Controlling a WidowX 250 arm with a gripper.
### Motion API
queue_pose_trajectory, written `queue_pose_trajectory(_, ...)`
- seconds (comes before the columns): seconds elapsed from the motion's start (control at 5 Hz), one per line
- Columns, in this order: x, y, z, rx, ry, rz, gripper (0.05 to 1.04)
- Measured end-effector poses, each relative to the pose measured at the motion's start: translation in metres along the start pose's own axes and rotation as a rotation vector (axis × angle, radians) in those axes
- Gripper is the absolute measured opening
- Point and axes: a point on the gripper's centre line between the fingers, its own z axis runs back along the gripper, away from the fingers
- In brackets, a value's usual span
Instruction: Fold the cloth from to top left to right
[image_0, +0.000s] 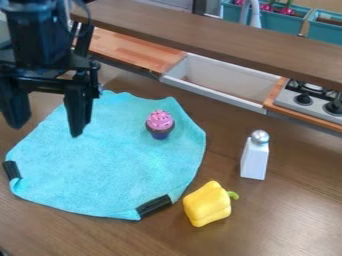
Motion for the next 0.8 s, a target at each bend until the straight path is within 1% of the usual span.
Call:
queue_pose_trajectory(0.2, 0.029, 0.031, -0.018, 0.049, -0.057, 0.153, 1.000)
queue_pose_trajectory(0.4, 0.056, 0.063, -0.037, 0.061, -0.138, 0.244, 1.000)
queue_pose_trajectory(0.6, 0.065, 0.086, -0.060, 0.002, -0.200, 0.298, 1.000)
queue_pose_trajectory(0.8, 0.074, 0.095, -0.076, 0.013, -0.217, 0.302, 1.000)
